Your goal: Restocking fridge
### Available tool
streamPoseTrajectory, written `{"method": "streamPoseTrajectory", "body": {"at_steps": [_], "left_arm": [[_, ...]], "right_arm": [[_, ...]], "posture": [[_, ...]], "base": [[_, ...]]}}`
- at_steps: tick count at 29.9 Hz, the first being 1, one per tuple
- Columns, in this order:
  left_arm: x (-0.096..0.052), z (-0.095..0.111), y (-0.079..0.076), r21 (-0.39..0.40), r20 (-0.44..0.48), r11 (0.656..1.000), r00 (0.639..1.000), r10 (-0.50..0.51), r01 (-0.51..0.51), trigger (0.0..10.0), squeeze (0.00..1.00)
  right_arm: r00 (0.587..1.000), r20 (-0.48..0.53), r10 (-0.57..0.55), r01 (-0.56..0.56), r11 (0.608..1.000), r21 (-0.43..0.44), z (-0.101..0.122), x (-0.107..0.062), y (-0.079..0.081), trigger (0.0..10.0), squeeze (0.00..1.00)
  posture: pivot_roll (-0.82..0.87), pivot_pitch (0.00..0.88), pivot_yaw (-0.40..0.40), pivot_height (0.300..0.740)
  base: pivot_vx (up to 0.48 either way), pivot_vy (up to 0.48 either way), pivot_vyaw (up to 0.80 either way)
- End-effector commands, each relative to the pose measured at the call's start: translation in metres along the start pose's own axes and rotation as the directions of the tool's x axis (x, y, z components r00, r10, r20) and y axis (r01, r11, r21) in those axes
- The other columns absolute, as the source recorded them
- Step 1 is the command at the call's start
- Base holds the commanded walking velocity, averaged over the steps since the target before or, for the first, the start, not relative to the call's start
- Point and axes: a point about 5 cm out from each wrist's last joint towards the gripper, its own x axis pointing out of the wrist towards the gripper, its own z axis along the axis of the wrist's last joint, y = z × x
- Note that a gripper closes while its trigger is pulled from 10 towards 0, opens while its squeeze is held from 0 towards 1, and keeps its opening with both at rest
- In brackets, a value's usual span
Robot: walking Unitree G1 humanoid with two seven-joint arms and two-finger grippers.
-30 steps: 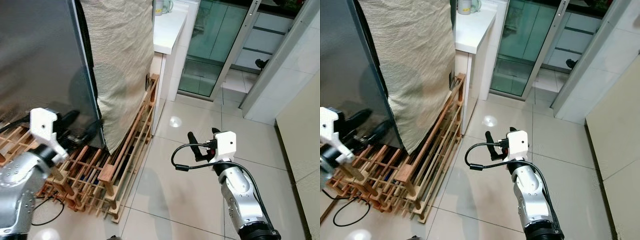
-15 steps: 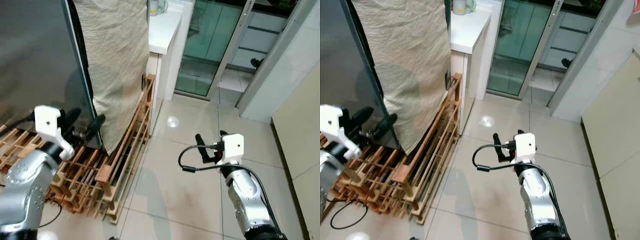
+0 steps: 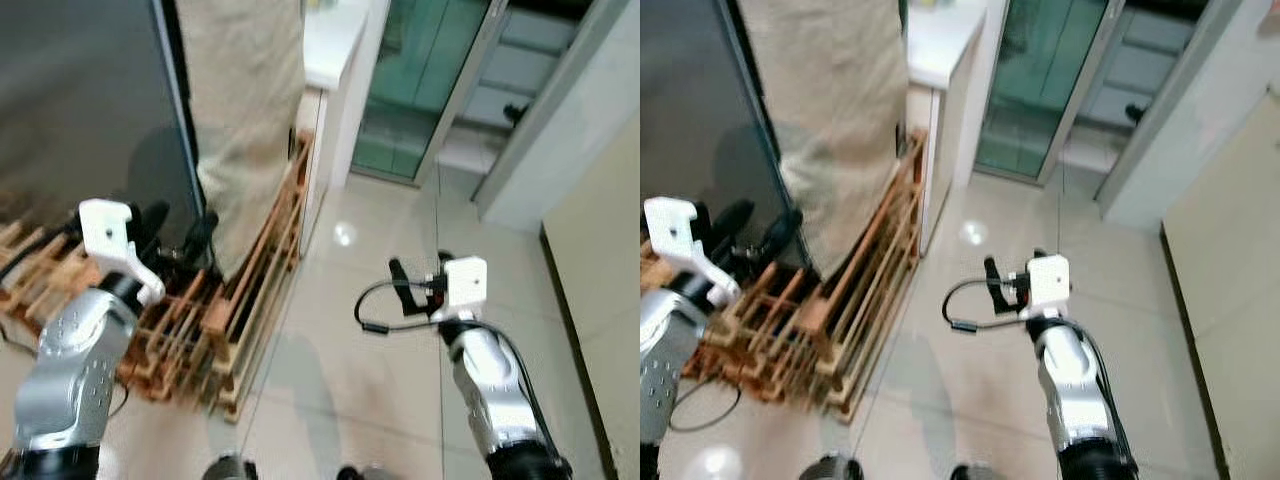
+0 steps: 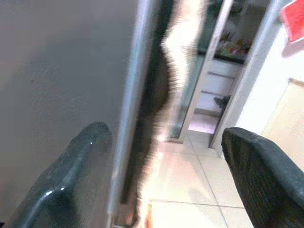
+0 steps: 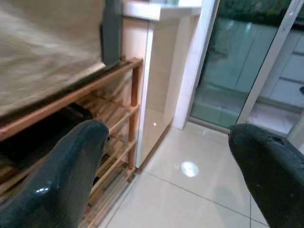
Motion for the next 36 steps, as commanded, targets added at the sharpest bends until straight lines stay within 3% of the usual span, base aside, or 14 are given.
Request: {"method": "streamPoseTrajectory", "body": {"at_steps": [1, 6, 10, 11, 13, 17, 18, 20, 21, 22, 25, 28, 32, 36], "left_arm": [[0.000, 0.000, -0.004, 0.017, 0.008, 1.000, 1.000, -0.006, 0.005, 10.0, 0.00], [0.007, 0.001, -0.018, 0.065, 0.056, 0.997, 0.998, 0.031, -0.034, 10.0, 0.00], [0.017, -0.008, -0.021, 0.061, 0.060, 0.971, 0.972, 0.228, -0.231, 10.0, 0.00], [0.017, -0.008, -0.021, 0.061, 0.060, 0.971, 0.972, 0.228, -0.231, 10.0, 0.00], [0.008, -0.022, -0.015, 0.048, 0.017, 0.947, 0.948, 0.318, -0.319, 10.0, 0.00], [-0.034, -0.055, -0.007, 0.091, -0.054, 0.922, 0.923, 0.382, -0.376, 10.0, 0.00], [-0.034, -0.055, -0.007, 0.091, -0.054, 0.922, 0.923, 0.382, -0.376, 10.0, 0.00], [-0.058, -0.073, -0.010, 0.115, -0.112, 0.922, 0.917, 0.382, -0.370, 10.0, 0.00], [-0.058, -0.073, -0.010, 0.115, -0.112, 0.922, 0.917, 0.382, -0.370, 10.0, 0.00], [-0.070, -0.074, -0.022, 0.148, -0.095, 0.941, 0.942, 0.321, -0.306, 10.0, 0.00], [-0.069, -0.069, -0.027, 0.165, -0.068, 0.948, 0.956, 0.286, -0.272, 10.0, 0.00], [-0.053, -0.050, -0.030, 0.191, 0.014, 0.952, 0.971, 0.240, -0.238, 10.0, 0.00], [-0.029, -0.028, -0.037, 0.205, 0.100, 0.958, 0.978, 0.184, -0.202, 10.0, 0.00], [-0.022, -0.023, -0.040, 0.177, 0.130, 0.963, 0.975, 0.180, -0.201, 10.0, 0.00]], "right_arm": [[1.000, 0.023, -0.007, 0.007, 1.000, -0.004, 0.007, 0.004, -0.003, 10.0, 0.00], [0.999, 0.032, -0.015, 0.015, 1.000, -0.002, 0.009, 0.005, -0.002, 10.0, 0.00], [0.985, 0.100, -0.139, 0.142, 0.990, -0.024, 0.022, 0.005, -0.006, 10.0, 0.00], [0.985, 0.100, -0.139, 0.142, 0.990, -0.024, 0.022, 0.005, -0.006, 10.0, 0.00], [0.977, 0.126, -0.173, 0.178, 0.983, -0.033, 0.025, -0.006, -0.011, 10.0, 0.00], [0.969, 0.111, -0.220, 0.228, 0.972, -0.062, 0.015, -0.040, -0.025, 10.0, 0.00], [0.969, 0.111, -0.220, 0.228, 0.972, -0.062, 0.015, -0.040, -0.025, 10.0, 0.00], [0.960, 0.111, -0.256, 0.264, 0.962, -0.067, 0.013, -0.050, -0.030, 10.0, 0.00], [0.960, 0.111, -0.256, 0.264, 0.962, -0.067, 0.013, -0.050, -0.030, 10.0, 0.00], [0.952, 0.137, -0.274, 0.285, 0.956, -0.071, 0.018, -0.061, -0.032, 10.0, 0.00], [0.953, 0.139, -0.268, 0.281, 0.956, -0.081, 0.019, -0.066, -0.031, 10.0, 0.00], [0.962, 0.116, -0.247, 0.258, 0.962, -0.095, 0.018, -0.070, -0.027, 10.0, 0.00], [0.967, 0.139, -0.212, 0.226, 0.970, -0.094, 0.023, -0.056, -0.022, 10.0, 0.00], [0.972, 0.144, -0.186, 0.201, 0.975, -0.095, 0.026, -0.046, -0.016, 10.0, 0.00]], "posture": [[0.00, 0.000, -0.067, 0.740], [0.00, 0.000, -0.068, 0.740], [0.00, 0.000, -0.063, 0.740], [0.00, 0.000, -0.063, 0.740], [0.00, 0.000, -0.058, 0.740], [-0.03, 0.000, -0.038, 0.740], [-0.03, 0.000, -0.038, 0.740], [-0.05, 0.000, -0.023, 0.740], [-0.05, 0.000, -0.023, 0.740], [-0.05, 0.000, -0.017, 0.740], [-0.05, 0.000, -0.019, 0.740], [-0.05, 0.000, -0.024, 0.740], [-0.04, 0.000, -0.023, 0.740], [-0.04, 0.000, -0.025, 0.740]], "base": [[0.000, 0.000, 0.00], [0.000, 0.000, 0.00], [0.000, 0.000, 0.00], [0.000, 0.000, 0.00], [0.000, 0.000, 0.00], [0.000, 0.000, 0.00], [0.000, 0.000, 0.00], [0.000, 0.000, 0.00], [0.000, 0.000, 0.00], [0.000, 0.000, 0.00], [0.000, 0.000, 0.00], [0.000, 0.000, 0.00], [0.000, 0.000, 0.00], [0.000, -0.091, -0.20]]}}
